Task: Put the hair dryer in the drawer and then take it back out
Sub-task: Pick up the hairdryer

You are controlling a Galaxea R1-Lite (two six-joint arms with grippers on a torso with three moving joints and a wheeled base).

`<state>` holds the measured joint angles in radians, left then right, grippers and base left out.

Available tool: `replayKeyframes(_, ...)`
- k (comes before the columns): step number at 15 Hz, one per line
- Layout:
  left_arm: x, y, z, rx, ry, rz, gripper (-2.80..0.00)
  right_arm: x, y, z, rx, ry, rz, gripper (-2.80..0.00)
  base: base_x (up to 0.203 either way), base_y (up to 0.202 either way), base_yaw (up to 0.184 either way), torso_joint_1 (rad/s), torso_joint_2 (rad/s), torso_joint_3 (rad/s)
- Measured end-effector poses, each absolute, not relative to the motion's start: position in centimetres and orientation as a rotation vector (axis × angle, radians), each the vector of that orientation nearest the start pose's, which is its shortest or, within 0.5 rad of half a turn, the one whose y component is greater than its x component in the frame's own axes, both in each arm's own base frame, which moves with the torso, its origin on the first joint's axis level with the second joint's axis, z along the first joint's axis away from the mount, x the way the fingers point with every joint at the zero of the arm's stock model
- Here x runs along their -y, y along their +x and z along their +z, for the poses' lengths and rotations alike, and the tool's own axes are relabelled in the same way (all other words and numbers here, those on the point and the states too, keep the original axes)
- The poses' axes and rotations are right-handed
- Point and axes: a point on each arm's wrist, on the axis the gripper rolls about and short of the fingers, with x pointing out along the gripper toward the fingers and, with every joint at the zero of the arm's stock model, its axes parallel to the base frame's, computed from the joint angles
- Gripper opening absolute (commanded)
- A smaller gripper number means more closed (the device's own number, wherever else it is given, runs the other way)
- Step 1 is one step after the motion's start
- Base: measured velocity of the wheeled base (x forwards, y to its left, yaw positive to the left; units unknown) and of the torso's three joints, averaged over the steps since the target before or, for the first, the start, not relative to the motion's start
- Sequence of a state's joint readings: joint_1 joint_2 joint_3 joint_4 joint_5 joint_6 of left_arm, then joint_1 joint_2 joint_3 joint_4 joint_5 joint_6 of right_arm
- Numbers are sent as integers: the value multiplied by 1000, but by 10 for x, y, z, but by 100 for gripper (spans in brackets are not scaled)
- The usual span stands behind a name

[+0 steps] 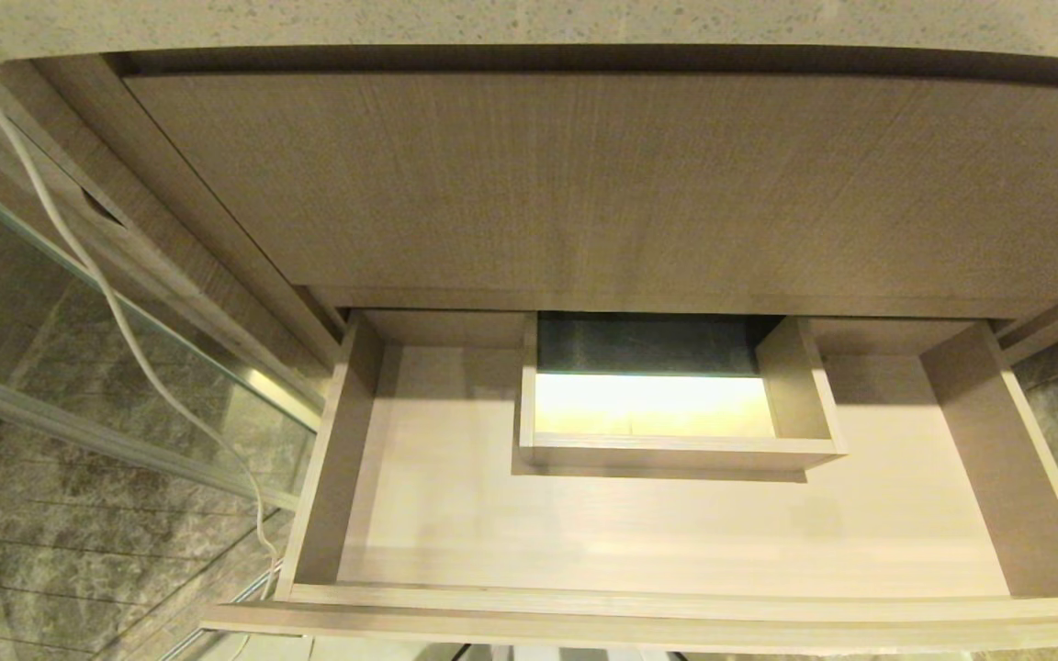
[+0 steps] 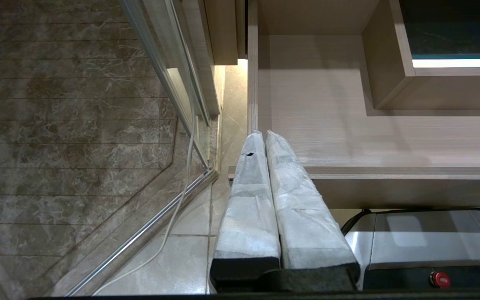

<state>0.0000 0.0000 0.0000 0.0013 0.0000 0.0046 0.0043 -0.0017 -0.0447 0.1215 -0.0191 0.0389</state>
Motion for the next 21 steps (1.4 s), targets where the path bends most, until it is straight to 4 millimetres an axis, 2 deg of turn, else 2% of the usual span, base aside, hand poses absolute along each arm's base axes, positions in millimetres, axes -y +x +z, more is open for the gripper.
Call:
replayKeyframes(12,0,-23,75,-2,5,0,-280,0,-27,75,-75,40,-17,-280,0,0,0,8,-13,-2)
replayKeyframes(15,0,-23,75,-2,5,0,-280,1,-27,75,-75,39,-16,-280,2,-5,21,235,-416,-160)
replayKeyframes(19,0,-23,75,-2,5,0,-280,1,-27,76,-75,40,-15,-280,4,-16,151,104,-481,-197)
replayKeyframes(21,0,-23,75,-2,5,0,-280,1,-27,76,-75,40,-15,-280,4,-16,151,341,-508,-211)
